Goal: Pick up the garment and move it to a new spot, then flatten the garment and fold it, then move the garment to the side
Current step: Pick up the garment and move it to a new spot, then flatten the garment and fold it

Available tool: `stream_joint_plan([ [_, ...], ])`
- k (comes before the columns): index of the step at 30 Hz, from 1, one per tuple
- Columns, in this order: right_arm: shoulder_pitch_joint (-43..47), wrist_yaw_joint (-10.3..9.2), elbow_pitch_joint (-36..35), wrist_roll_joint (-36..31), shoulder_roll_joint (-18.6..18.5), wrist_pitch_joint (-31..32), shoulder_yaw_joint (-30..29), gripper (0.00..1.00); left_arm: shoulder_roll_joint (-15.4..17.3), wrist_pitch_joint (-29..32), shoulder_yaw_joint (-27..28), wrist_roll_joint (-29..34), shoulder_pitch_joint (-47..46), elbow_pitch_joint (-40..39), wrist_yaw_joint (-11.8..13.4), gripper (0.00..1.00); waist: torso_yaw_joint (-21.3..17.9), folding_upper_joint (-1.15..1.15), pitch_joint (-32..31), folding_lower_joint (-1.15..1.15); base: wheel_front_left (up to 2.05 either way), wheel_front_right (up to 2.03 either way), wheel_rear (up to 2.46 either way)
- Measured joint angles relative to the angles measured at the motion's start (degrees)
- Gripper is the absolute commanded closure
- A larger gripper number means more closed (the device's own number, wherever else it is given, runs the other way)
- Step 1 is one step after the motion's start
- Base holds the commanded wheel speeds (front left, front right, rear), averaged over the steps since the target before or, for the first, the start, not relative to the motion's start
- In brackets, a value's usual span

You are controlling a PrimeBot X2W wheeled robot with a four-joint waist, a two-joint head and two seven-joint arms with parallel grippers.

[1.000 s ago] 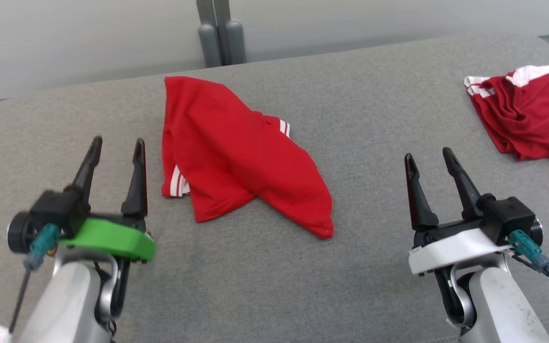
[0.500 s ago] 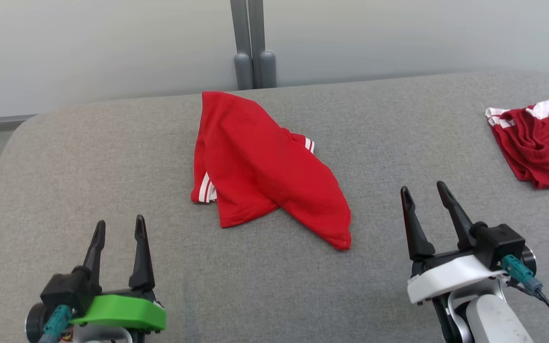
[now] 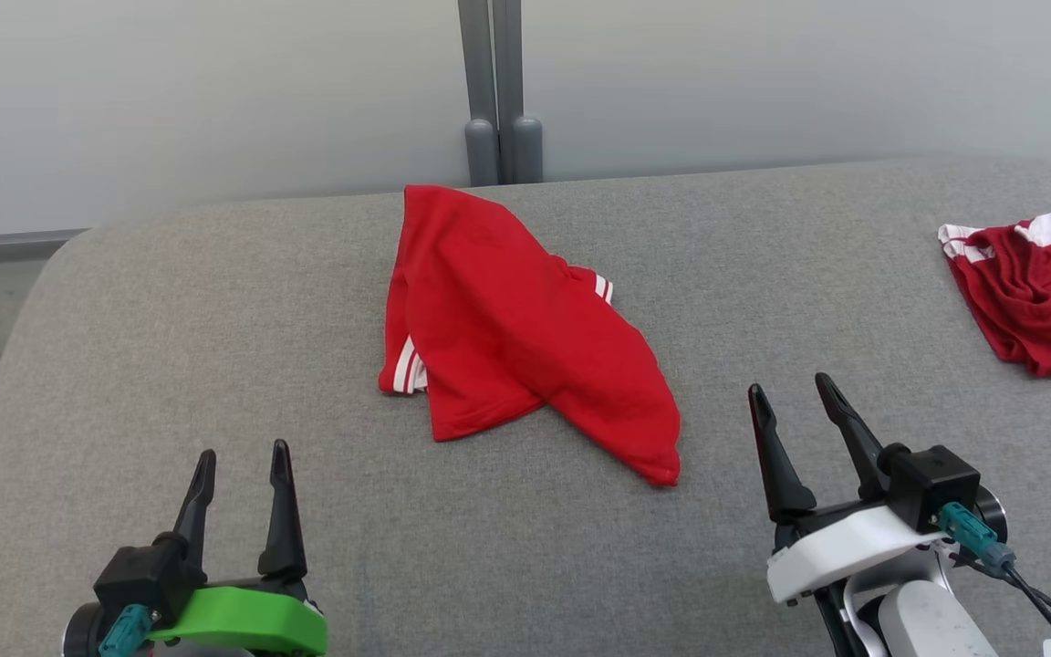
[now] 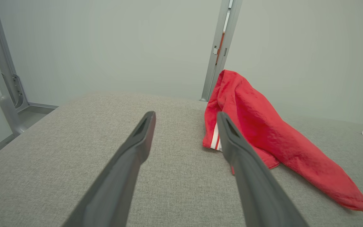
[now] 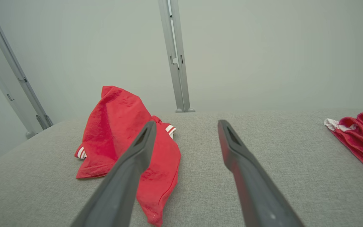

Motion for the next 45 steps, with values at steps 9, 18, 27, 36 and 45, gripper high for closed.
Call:
stream_joint_plan([
  [9, 0.0, 0.00, 0.6, 0.0, 0.0, 0.0, 0.2, 0.00, -0.8, 0.0, 1.3, 1.0, 0.1, 0.4, -1.0, 0.00, -0.1, 0.00, 0.1, 0.00, 0.00, 0.00, 0.00],
  [18, 0.0, 0.00, 2.0, 0.0, 0.0, 0.0, 0.1, 0.00, -1.5, 0.0, 1.7, 1.5, 0.1, 0.5, -1.9, 0.00, 0.4, 0.00, 0.6, 0.00, 0.00, 0.00, 0.00],
  [27, -2.5, 0.00, 10.9, -0.1, 0.0, 0.4, 2.2, 0.00, -2.0, 0.0, 0.5, 1.7, -0.6, -0.8, -2.5, 0.00, 2.8, 0.00, 3.5, 0.00, 0.00, 0.00, 0.00],
  [36, -10.0, 0.00, 23.1, 0.1, 0.0, 2.2, 2.9, 0.00, -2.1, 0.0, -0.9, 0.2, -2.7, -1.4, -2.0, 0.00, 7.6, 0.00, 7.8, 0.00, 0.00, 0.00, 0.00],
  [45, -13.8, 0.01, 25.5, 2.0, 0.1, 0.8, 1.7, 1.00, -2.2, 0.0, -1.4, -1.4, -2.7, -1.9, -0.5, 0.00, 11.6, 0.00, 10.3, 0.00, 0.00, 0.00, 0.00],
])
